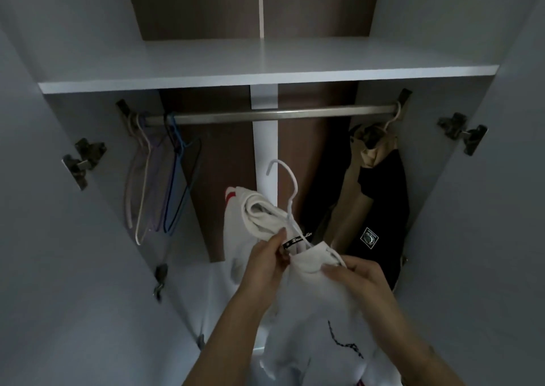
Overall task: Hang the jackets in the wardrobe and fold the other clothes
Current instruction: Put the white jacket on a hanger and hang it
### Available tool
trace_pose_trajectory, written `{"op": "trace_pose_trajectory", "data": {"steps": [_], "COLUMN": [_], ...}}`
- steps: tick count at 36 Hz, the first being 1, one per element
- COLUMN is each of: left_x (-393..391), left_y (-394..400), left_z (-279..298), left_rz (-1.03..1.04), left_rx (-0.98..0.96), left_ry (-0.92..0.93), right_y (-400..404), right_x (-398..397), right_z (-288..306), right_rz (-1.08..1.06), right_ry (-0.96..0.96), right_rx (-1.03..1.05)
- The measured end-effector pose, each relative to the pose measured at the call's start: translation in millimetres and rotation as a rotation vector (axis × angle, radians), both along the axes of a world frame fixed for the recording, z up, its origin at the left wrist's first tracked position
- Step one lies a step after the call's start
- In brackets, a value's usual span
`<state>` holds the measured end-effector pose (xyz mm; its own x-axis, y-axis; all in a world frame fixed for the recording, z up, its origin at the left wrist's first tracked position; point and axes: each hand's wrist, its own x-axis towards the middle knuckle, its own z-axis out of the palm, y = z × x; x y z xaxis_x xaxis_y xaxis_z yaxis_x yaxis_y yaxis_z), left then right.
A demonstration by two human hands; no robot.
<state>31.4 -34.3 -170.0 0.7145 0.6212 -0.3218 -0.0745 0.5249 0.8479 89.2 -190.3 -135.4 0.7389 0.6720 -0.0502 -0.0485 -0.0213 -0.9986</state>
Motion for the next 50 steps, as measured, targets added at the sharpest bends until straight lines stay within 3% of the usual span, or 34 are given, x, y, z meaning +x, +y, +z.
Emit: {"op": "trace_pose_trajectory", "data": {"steps": [9,17,19,22,25,27,29,31,36,38,42,47,50], "left_x": [0.0,-27.8,-34.7,-40.6,-47.9,-53.1,-52.9,-44.8,-20.2,-15.7,-9.4,1.2,4.8], "left_y": [21.2,39.7,41.2,51.8,70.6,78.5,76.3,68.6,53.8,50.9,44.9,40.2,44.6], "left_z": [3.8,-12.1,-18.6,-19.0,-7.4,8.3,23.1,36.7,23.9,15.6,12.0,23.1,26.4], "left_rz": [-0.043,0.224,0.211,-0.056,-0.245,-0.088,0.007,-0.140,-0.415,-0.395,-0.264,-0.155,-0.119], "left_rx": [0.283,0.467,0.482,0.463,0.839,1.146,1.340,1.278,1.135,1.027,1.018,1.052,1.097], "left_ry": [-0.038,0.080,0.188,0.465,0.879,0.968,0.759,0.523,0.324,0.272,0.212,0.129,0.157], "right_y": [10.8,15.4,18.6,21.9,20.3,19.0,18.1,17.9,16.7,16.5,14.7,16.7,17.0], "right_x": [2.5,18.8,21.0,21.9,23.9,26.7,29.3,29.8,32.1,32.9,35.3,44.6,48.3], "right_z": [-17.4,-19.3,-20.5,-26.3,-30.8,-31.3,-29.7,-27.4,-24.8,-24.3,-23.1,-21.6,-21.6], "right_rz": [0.056,-0.088,-0.090,-0.059,-0.038,-0.030,-0.029,-0.014,0.021,0.013,-0.058,-0.240,-0.374], "right_ry": [-0.011,-0.171,-0.190,-0.214,-0.289,-0.336,-0.378,-0.402,-0.448,-0.461,-0.583,-1.022,-1.166], "right_rx": [-0.114,-0.153,-0.172,-0.222,-0.295,-0.315,-0.319,-0.304,-0.288,-0.259,-0.215,-0.240,-0.247]}}
